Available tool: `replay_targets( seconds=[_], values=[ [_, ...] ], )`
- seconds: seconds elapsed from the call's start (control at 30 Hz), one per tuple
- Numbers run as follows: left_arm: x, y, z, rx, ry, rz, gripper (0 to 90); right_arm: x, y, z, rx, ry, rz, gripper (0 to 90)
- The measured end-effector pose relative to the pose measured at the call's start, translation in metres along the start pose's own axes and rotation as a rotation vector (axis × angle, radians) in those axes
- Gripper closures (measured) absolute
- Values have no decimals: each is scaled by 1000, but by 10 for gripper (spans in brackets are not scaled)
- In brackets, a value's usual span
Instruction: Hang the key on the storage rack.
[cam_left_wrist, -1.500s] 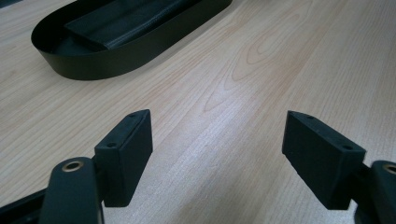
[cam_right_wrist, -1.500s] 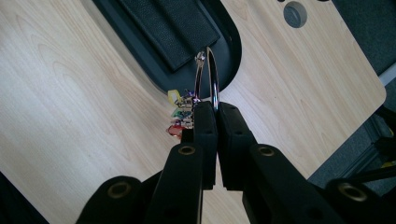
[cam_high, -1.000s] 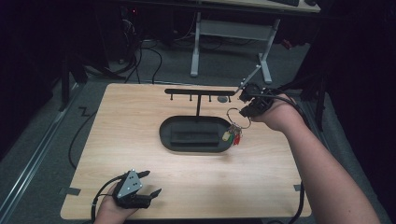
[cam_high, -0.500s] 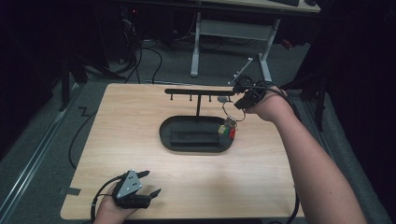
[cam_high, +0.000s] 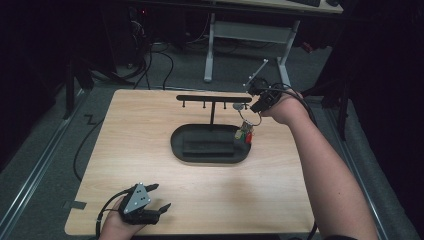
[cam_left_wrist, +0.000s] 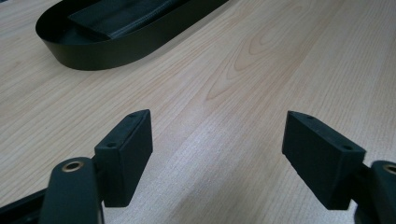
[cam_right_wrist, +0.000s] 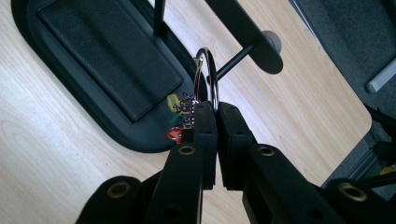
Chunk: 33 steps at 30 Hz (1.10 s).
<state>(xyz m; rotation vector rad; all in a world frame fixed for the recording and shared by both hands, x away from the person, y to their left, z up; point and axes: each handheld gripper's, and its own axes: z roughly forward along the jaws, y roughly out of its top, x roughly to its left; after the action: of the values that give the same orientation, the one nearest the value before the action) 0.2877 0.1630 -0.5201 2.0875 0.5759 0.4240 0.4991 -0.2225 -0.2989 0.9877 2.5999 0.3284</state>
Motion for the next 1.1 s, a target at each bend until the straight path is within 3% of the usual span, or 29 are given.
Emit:
replay_targets(
  seconds=[0.57, 1.0, 1.1],
  values=[
    [1, -1, 3, 11, -7, 7, 250, -21, 5, 21, 14, 0, 39, 869],
    [1, -2, 3, 15, -10, 11, 250, -19, 11, 31, 18, -28, 27, 831],
    [1, -2, 4, 15, -10, 11, 250, -18, 12, 27, -8, -45, 34, 796]
  ],
)
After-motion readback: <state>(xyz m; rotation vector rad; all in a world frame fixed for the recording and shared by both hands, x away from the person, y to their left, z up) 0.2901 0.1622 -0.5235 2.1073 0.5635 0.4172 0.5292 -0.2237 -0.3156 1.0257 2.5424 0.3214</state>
